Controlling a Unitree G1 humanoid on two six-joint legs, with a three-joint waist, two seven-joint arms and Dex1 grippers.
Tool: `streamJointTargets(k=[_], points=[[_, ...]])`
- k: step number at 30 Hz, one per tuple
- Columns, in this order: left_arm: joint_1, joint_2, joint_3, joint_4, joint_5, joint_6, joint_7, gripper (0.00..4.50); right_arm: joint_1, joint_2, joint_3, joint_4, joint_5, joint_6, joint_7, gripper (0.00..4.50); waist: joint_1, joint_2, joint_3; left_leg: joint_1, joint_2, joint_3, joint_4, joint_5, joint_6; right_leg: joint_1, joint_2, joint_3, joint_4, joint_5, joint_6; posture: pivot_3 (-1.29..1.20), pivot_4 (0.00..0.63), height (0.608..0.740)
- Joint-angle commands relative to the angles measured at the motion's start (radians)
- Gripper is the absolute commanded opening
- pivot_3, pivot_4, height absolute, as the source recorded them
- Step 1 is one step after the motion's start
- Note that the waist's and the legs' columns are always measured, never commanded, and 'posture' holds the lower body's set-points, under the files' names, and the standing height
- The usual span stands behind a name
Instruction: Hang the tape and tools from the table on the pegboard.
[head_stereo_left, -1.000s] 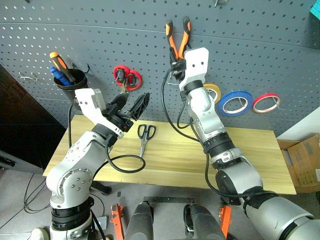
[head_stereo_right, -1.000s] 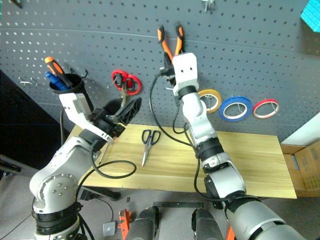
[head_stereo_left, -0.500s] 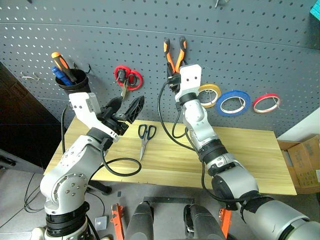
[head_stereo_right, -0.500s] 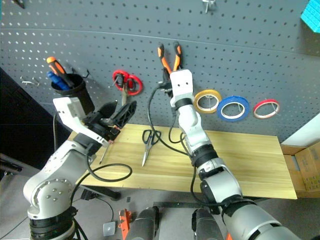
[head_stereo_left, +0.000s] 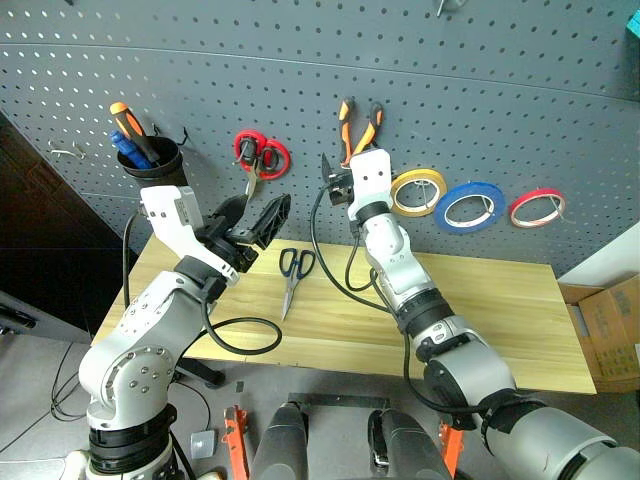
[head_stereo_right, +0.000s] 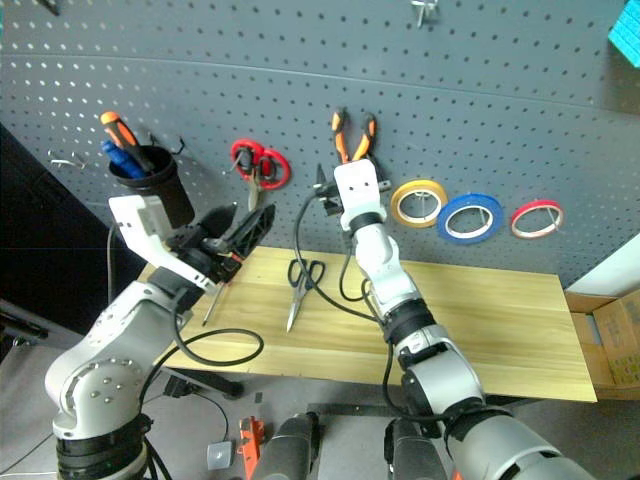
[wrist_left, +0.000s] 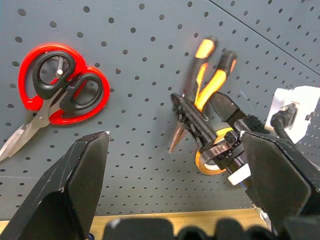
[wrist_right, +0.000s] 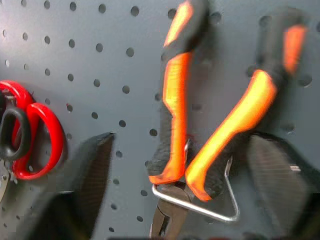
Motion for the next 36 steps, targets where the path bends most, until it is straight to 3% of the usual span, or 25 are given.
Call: streamJointTargets(k=[1,5,8,14,18,24,28,32,36], points=[[-0.015,0.000,-0.001,-0.029,-0.005,-0.010,0.001,4.50,0.002,-0.002,-0.002,-0.074,-0.003,0.018,-0.003,4.48,0.000,0.000,0.000,0.000,0.000,0.000,0.000,0.000,0.000,0.000,0.000,0.000,0.000,0.000,0.000,0.22,0.179,0.740],[-0.020,-0.001,-0.007,-0.019,0.002,-0.012,-0.002,4.50,0.051,-0.010,0.004,-0.179,0.012,0.071,0.038,4.48,-0.001,0.000,0.000,0.000,0.000,0.000,0.000,0.000,0.000,0.000,0.000,0.000,0.000,0.000,0.000,0.21,0.183,0.740],[-0.021,0.003,-0.008,-0.016,0.005,-0.010,-0.004,4.50,0.146,-0.031,0.018,-0.380,0.045,0.170,0.125,4.48,0.001,0.000,0.000,0.000,0.000,0.000,0.000,0.000,0.000,0.000,0.000,0.000,0.000,0.000,0.000,0.20,0.187,0.740],[-0.055,0.053,-0.032,0.053,0.144,-0.003,0.029,4.50,0.344,-0.103,0.058,-0.929,0.215,0.554,0.326,4.48,0.000,0.004,0.003,0.000,0.000,0.000,0.000,0.000,0.000,0.000,0.000,0.000,0.000,-0.001,0.000,0.16,0.204,0.740],[-0.096,0.063,-0.068,0.128,0.250,-0.019,0.023,4.50,0.429,-0.196,0.080,-1.173,0.298,0.807,0.407,4.48,-0.005,0.006,0.004,0.001,0.000,0.000,0.000,0.000,0.001,0.000,0.000,0.000,0.001,-0.007,-0.001,0.14,0.213,0.740],[-0.162,0.070,-0.158,0.282,0.386,0.013,-0.012,4.50,0.508,-0.336,0.067,-1.304,0.392,0.995,0.517,4.48,-0.011,0.008,0.005,0.001,0.000,0.001,0.000,0.000,0.001,0.000,0.000,0.002,-0.001,-0.007,-0.001,0.09,0.233,0.740],[-0.202,0.063,-0.265,0.437,0.502,0.054,-0.027,4.50,0.516,-0.476,0.075,-1.363,0.531,1.040,0.724,4.48,-0.026,0.009,0.008,0.000,-0.001,0.003,0.000,0.000,0.001,0.000,-0.001,0.003,-0.002,-0.007,-0.001,0.05,0.246,0.740],[-0.198,0.003,-0.336,0.575,0.588,0.114,-0.001,4.50,0.468,-0.589,0.135,-1.328,0.542,0.920,0.926,4.48,-0.047,0.010,0.013,0.000,0.000,0.003,0.000,0.000,0.001,0.000,0.000,0.003,-0.002,-0.007,-0.001,0.02,0.263,0.740],[-0.167,-0.032,-0.356,0.600,0.662,0.156,0.033,4.50,0.437,-0.610,0.184,-1.257,0.520,0.820,1.020,4.48,-0.067,0.009,0.028,0.000,0.001,0.002,0.000,-0.001,0.002,-0.001,0.000,0.003,-0.001,-0.007,0.000,0.01,0.282,0.740]])
